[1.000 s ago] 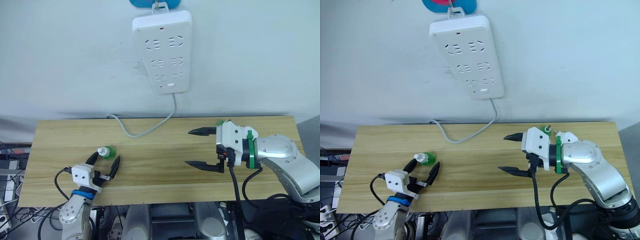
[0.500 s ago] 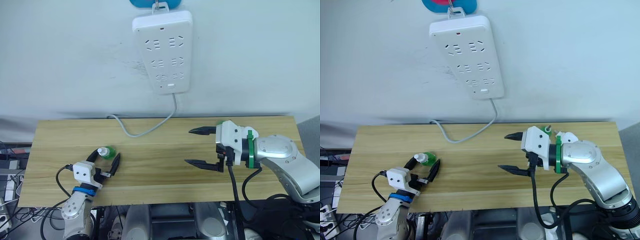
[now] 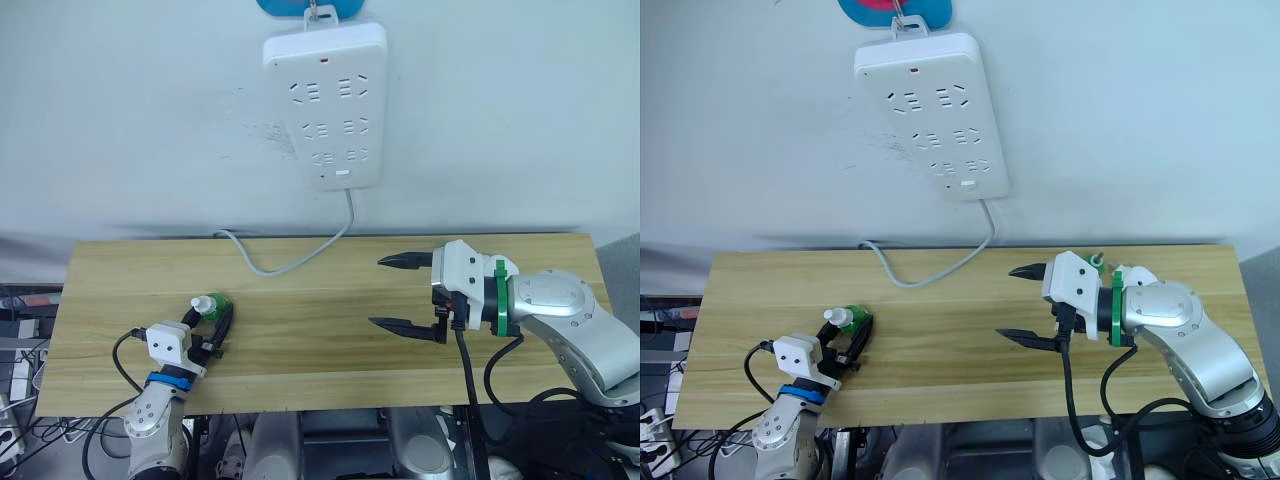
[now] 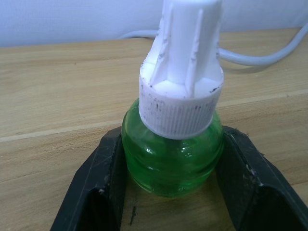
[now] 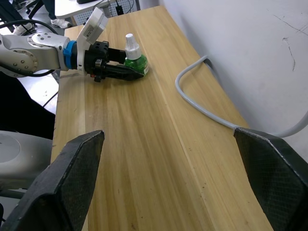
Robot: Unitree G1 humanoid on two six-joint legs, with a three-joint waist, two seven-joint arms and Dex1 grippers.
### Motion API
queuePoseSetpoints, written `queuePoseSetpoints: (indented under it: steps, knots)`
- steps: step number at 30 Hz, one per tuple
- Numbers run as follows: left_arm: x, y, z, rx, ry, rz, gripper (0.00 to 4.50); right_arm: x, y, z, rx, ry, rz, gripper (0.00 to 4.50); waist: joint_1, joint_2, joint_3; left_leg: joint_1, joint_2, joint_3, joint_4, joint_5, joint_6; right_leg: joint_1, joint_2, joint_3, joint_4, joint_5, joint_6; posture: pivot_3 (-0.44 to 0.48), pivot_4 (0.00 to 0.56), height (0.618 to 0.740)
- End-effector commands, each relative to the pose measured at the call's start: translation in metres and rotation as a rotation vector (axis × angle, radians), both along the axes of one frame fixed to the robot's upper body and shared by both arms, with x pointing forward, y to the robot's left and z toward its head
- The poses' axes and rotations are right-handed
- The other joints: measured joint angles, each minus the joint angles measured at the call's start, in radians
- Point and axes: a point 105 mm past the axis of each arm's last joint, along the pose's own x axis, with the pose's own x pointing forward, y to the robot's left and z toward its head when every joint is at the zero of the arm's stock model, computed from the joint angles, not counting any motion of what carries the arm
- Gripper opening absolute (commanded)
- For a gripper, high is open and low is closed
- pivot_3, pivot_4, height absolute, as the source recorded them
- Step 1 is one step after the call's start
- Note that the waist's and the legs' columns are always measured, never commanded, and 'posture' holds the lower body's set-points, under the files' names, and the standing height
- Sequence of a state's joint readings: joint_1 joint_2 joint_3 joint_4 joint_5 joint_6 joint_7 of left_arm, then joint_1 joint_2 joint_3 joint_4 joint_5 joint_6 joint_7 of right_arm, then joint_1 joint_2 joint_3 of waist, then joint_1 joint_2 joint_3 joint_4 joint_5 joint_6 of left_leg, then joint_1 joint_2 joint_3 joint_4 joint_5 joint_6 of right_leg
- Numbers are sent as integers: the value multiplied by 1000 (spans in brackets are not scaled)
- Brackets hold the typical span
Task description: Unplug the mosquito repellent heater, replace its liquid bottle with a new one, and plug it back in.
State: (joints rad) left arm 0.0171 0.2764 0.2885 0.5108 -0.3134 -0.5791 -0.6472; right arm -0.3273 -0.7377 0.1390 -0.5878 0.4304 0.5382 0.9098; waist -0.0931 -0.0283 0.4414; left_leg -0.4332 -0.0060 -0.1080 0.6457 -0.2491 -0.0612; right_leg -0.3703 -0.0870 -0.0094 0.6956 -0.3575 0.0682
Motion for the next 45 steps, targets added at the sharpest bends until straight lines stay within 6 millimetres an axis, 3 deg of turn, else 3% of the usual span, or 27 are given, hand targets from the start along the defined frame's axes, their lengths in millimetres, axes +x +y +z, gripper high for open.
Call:
queuePoseSetpoints:
  steps: [1,11,18,23,28,36,45]
  knots:
    - [-11,1,-13,9,47,4,2215,-8,4,8,11,-37,26,4500,0,0,0,0,0,0,0,0,0,0,0,0,0,0,0,-223,487,740]
    - [-6,-10,8,95,22,-141,2215,-5,11,9,43,-42,23,4500,2,0,0,0,0,0,0,0,0,-1,0,0,0,0,0,-202,481,740]
    - [3,-32,52,52,-4,-313,2215,-5,18,7,74,-43,28,4500,4,0,0,0,0,0,0,0,0,-1,0,0,0,0,0,-178,470,740]
    - [2,-49,73,94,12,-431,2215,-4,23,6,92,-48,26,4500,2,0,0,0,0,0,-1,0,0,-1,0,0,0,0,0,-175,453,740]
    - [2,-72,106,128,30,-585,2215,0,29,13,122,-64,23,4500,4,0,0,-1,0,-1,-1,0,-1,-2,0,0,1,0,0,-175,440,740]
    - [-8,-103,132,229,105,-844,2215,4,35,21,151,-75,19,4500,4,0,0,-1,0,-1,-1,1,-1,-3,0,-1,1,0,0,-175,420,740]
    - [-9,-120,159,376,83,-954,2215,2,39,35,167,-55,19,4500,3,0,0,-1,0,0,-1,1,-1,-3,0,-1,1,0,0,-196,392,740]
